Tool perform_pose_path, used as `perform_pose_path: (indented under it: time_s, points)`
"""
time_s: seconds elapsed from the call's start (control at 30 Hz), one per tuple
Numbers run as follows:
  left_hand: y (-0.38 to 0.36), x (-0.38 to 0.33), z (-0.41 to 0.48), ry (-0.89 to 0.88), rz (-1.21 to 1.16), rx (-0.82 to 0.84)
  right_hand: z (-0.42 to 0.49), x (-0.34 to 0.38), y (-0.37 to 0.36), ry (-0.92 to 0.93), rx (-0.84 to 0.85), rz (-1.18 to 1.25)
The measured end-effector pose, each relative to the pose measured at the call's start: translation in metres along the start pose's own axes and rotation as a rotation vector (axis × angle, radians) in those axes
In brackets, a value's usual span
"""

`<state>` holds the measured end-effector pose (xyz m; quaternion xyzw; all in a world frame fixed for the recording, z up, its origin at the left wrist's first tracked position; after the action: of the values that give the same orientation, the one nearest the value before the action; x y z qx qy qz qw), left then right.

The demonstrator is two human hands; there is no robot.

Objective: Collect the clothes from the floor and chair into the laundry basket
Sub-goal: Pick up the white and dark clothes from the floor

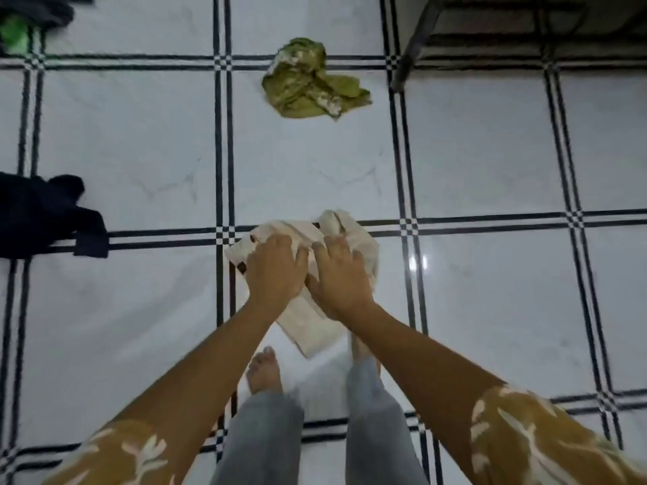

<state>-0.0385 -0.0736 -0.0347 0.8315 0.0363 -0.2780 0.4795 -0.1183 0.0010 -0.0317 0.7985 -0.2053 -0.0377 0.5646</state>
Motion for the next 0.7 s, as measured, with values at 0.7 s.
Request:
perform_pose_path:
  time_s: [0.7]
  points:
    - [-0.184,0.187,0.111,0.846,-1.534,0.275,0.143,-0.008,-0.247,-0.183,0.360,0.934]
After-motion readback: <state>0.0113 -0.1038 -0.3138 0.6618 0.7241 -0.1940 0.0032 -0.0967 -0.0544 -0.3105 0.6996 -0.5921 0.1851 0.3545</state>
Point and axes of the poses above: each hand's wrist, its own z-axis towards the middle knuckle, its own y-axis out of the back of the hand, x = y × z, the point moved 9 cm from there along z, towards the middle knuckle, and after that the axes turned 7 degrees about -z, right-handed, at the moved point
